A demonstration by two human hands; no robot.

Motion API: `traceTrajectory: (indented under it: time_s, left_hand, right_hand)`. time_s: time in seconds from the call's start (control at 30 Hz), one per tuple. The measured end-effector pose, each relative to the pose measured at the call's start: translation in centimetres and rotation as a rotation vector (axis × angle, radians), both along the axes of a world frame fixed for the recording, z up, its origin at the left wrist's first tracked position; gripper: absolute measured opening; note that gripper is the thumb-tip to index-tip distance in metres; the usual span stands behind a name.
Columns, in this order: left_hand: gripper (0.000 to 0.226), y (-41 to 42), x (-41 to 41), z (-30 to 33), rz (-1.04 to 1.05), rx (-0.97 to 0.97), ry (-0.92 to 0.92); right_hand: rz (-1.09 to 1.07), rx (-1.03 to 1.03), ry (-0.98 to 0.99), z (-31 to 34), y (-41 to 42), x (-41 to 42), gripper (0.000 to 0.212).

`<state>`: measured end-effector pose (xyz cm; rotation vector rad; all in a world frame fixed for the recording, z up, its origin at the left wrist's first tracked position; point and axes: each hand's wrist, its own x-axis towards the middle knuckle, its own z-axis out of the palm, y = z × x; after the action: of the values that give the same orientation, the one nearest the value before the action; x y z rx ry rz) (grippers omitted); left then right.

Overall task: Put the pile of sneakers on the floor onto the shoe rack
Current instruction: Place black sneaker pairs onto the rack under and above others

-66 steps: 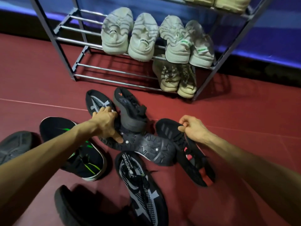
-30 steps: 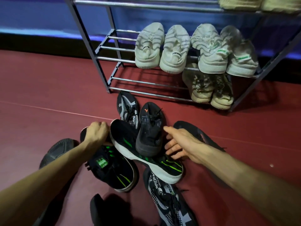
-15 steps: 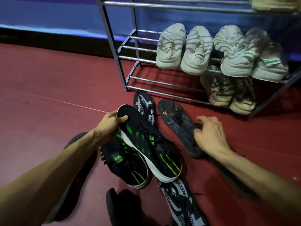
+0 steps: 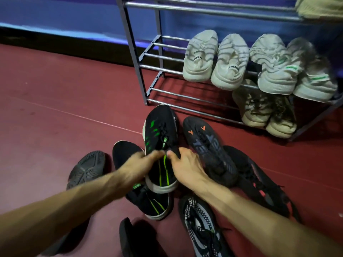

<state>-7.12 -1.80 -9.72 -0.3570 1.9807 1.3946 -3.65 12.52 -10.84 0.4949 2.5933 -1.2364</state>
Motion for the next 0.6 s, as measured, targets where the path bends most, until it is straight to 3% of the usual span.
traceTrajectory:
  time_s: [0.07,0.17,0.2,0.23,0.3,0.33,0.43,0.6]
  left_hand:
    - [0.027,-1.4,2.0,0.3,0.053,0.007,0.048]
    - [0.023,-5.5,2.2,-1.0,0.298,-0.074,0.203]
    - [0.026,-6.9,1.9,-1.4,0.349,-0.120,0.230]
    - [0.027,-7.9,1.7,-1.6,0.389,-0.171,0.238]
    - [0.027,-9.2,1.4,-2.1,0.468,-0.199,0.229]
    - [0.027,-9.4,1.1,-2.1,0.501,-0.180,0.223]
    - [0.028,-9.3,0.1,-1.4,0.553,-0.139,0.221]
    - [0.035,-8.2,-1.3,0.9,0.466,-0.072,0.267]
  right_hand:
    - [0.042,-0.141,-0.069,-0.1,-1.4,-0.6,0.039]
    - [0.009,-0.717,-0.226,-0.9,-1.9,-1.0,0.026]
    - [-0.013,-0.698,-0.238,-1.4,-1.9,-1.0,0.023]
    - [0.010,-0.500,-0.224,-2.0,-1.9,-1.1,0.025]
    - [0.241,0.093,-0.238,-3.3,-2.2,-0.7,0.034]
    - [0.340,0.232,-0.286,-3.6,-2.7,-0.4,0.042]
    - [0.462,0.306,-0.317,-3.8,-4.2,0.5,0.044]
    - [0.349,0.293,-0.030,-0.7,-2.5,3.3,0.032]
